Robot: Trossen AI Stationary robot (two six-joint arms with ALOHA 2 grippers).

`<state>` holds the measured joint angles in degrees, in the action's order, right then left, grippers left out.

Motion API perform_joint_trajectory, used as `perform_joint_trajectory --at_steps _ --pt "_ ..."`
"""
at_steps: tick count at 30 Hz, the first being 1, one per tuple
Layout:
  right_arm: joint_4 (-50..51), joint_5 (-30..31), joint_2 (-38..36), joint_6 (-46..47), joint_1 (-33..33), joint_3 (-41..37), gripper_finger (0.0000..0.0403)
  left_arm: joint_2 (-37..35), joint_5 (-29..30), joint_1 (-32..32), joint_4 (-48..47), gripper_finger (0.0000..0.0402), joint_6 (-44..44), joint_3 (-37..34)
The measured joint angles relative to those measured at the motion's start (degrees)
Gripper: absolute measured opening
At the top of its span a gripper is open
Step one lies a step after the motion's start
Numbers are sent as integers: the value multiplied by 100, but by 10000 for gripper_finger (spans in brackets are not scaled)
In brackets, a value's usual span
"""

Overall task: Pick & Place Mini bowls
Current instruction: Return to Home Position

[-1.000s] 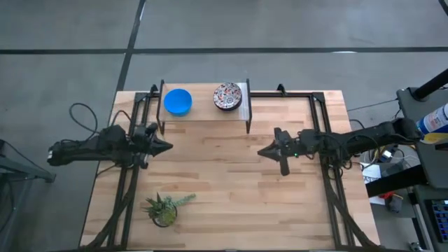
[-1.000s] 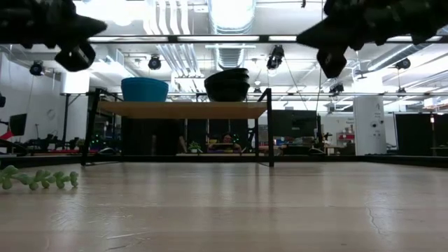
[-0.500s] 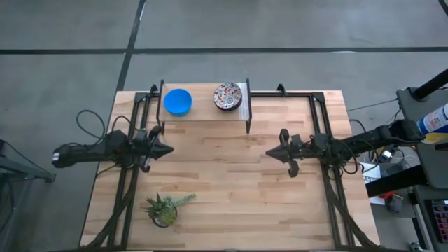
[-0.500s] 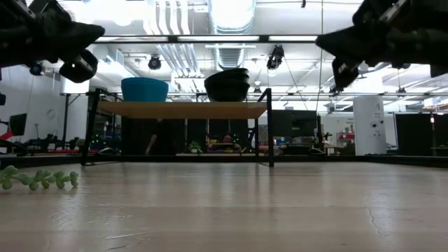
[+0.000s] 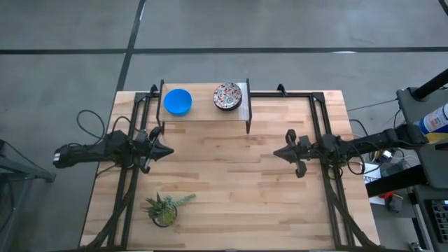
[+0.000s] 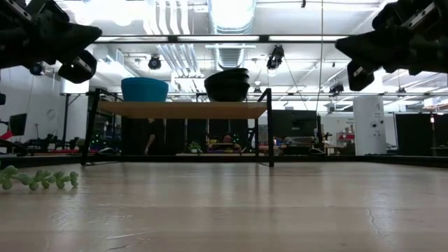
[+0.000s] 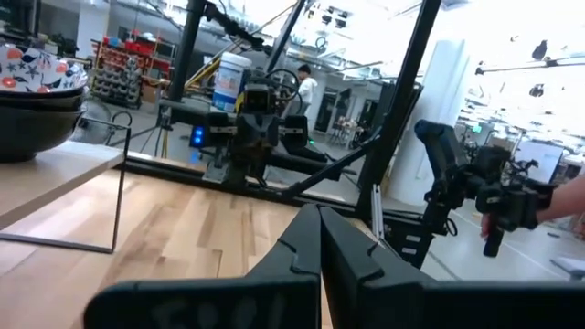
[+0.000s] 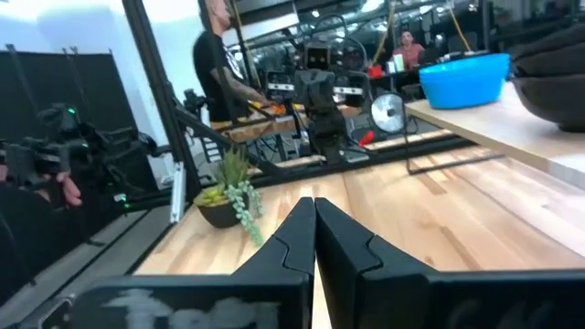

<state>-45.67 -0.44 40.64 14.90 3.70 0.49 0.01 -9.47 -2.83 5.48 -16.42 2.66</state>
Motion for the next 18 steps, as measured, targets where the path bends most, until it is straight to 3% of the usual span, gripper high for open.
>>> perform_joint_trajectory --at_steps 14,18 --pt "2471 62 -2204 -402 0 2 9 -2 -16 0 -13 0 283 61" --pt "2933 87 -2747 -553 0 2 9 -2 -305 -4 -48 0 271 47"
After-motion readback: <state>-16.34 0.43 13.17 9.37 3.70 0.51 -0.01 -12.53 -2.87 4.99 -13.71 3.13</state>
